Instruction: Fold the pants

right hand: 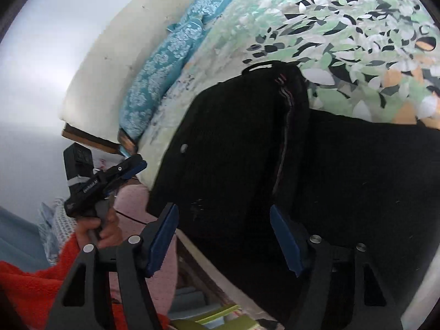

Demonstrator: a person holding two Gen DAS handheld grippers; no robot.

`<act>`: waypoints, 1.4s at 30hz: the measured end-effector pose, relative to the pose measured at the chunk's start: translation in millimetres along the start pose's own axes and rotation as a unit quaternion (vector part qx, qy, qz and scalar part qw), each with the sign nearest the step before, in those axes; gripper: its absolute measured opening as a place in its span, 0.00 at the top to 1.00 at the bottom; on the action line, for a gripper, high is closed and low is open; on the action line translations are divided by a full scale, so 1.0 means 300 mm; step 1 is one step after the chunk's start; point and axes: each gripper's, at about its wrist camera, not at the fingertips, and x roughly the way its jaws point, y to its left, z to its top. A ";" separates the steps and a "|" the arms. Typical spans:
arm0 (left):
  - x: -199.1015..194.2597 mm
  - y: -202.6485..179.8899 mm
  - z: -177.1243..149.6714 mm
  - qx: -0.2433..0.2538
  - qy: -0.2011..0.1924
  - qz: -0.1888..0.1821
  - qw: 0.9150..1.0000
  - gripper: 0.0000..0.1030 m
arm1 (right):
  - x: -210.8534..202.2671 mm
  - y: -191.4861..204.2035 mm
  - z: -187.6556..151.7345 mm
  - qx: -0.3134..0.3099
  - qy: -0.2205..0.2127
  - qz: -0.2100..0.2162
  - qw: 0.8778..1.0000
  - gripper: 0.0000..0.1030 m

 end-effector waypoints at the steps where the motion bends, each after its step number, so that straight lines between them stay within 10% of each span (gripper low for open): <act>1: -0.006 0.003 0.007 -0.007 -0.008 -0.008 1.000 0.23 | 0.000 -0.003 0.000 0.002 0.001 -0.017 1.000 0.35; 9: 0.016 -0.034 0.030 -0.011 -0.008 -0.003 1.000 0.23 | 0.038 -0.067 -0.002 0.058 0.036 0.078 0.995 0.46; 12: 0.018 -0.012 0.033 -0.024 -0.010 -0.005 1.000 0.23 | 0.045 -0.078 0.013 0.039 0.049 0.011 0.998 0.50; 18: 0.031 -0.002 0.034 -0.032 -0.008 -0.001 0.999 0.23 | 0.110 -0.080 0.039 0.052 0.066 0.061 0.995 0.50; 20: 0.036 -0.002 0.032 -0.031 -0.004 0.002 1.000 0.23 | 0.102 -0.054 0.041 0.036 0.059 0.040 0.997 0.81; 31: 0.024 -0.016 0.030 -0.027 -0.010 -0.011 1.000 0.23 | -0.245 0.184 0.013 -0.043 -0.025 0.051 0.997 0.84; 42: 0.008 -0.165 -0.003 0.041 0.000 -0.054 0.998 0.23 | -0.447 0.003 -0.109 0.017 -0.052 -0.002 0.999 0.84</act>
